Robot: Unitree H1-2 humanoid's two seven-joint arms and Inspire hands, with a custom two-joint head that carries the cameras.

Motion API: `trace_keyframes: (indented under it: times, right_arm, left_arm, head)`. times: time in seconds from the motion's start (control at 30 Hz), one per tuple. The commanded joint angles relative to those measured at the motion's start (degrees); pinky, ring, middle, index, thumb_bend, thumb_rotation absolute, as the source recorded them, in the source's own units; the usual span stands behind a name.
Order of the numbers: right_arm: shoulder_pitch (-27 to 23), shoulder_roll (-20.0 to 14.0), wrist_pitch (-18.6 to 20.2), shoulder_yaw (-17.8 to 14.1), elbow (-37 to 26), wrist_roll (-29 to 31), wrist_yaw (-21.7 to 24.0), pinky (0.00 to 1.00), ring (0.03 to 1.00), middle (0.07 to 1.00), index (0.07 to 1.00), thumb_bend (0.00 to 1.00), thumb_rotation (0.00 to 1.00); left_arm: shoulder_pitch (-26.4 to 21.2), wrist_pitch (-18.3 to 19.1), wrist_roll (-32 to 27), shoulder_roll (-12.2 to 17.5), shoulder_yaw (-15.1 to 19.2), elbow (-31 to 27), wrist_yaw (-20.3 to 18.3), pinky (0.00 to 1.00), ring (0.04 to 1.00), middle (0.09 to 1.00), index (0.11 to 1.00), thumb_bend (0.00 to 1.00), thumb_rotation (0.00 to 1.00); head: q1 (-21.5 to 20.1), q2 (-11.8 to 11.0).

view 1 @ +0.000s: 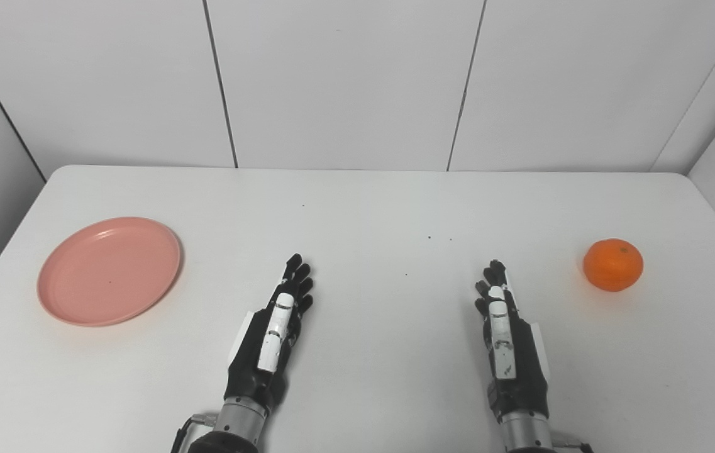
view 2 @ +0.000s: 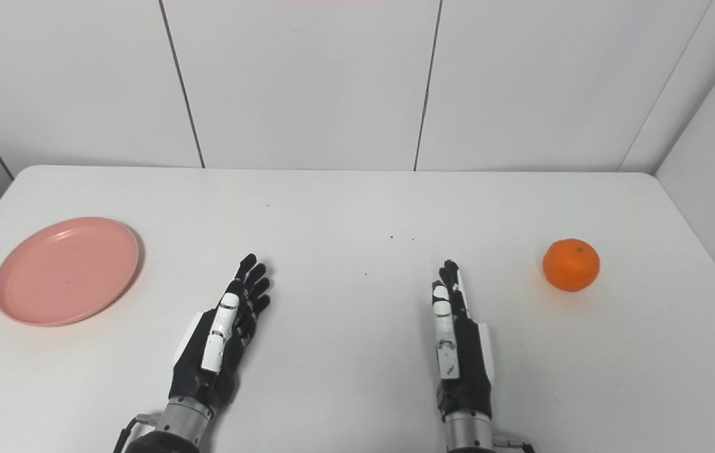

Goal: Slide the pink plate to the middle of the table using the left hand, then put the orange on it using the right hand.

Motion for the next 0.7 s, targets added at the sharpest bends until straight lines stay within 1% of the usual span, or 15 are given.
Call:
trace_keyframes:
  times: [0.0, 0.5, 0.57, 0.67]
  right_arm:
    - [-0.6, 0.6, -2.1, 0.2, -1.9, 0.0, -0.2, 0.98, 0.962, 0.975, 0.973, 0.25, 1.0]
    - [-0.6, 0.5, -2.6, 0.1, -1.6, 0.3, 0.0, 0.98, 0.961, 0.974, 0.972, 0.25, 1.0]
    - [-0.5, 0.1, -2.9, 0.0, -1.5, 0.4, 0.2, 0.98, 0.961, 0.974, 0.972, 0.25, 1.0]
    - [-0.4, -0.7, -3.1, -0.2, -1.5, 0.8, 0.8, 0.98, 0.971, 0.988, 0.987, 0.24, 1.0]
  left_arm:
    - [-0.8, -0.9, 0.2, -0.7, -0.4, -1.5, 0.0, 1.0, 1.0, 1.0, 1.0, 0.41, 1.0]
    - [-0.7, -1.0, 0.3, -0.8, -0.5, -1.3, 0.1, 1.0, 1.0, 1.0, 1.0, 0.41, 1.0]
    - [-0.6, -1.3, 0.5, -1.0, -0.7, -1.0, 0.1, 1.0, 1.0, 1.0, 1.0, 0.41, 1.0]
    - [-0.5, -2.5, 1.4, -1.3, -1.3, -0.2, 0.3, 1.0, 1.0, 1.0, 1.0, 0.41, 1.0]
  head:
    - [0.0, 0.1]
    - [0.4, -0.2]
    - [2.7, -1.0]
    - [4.9, -1.8]
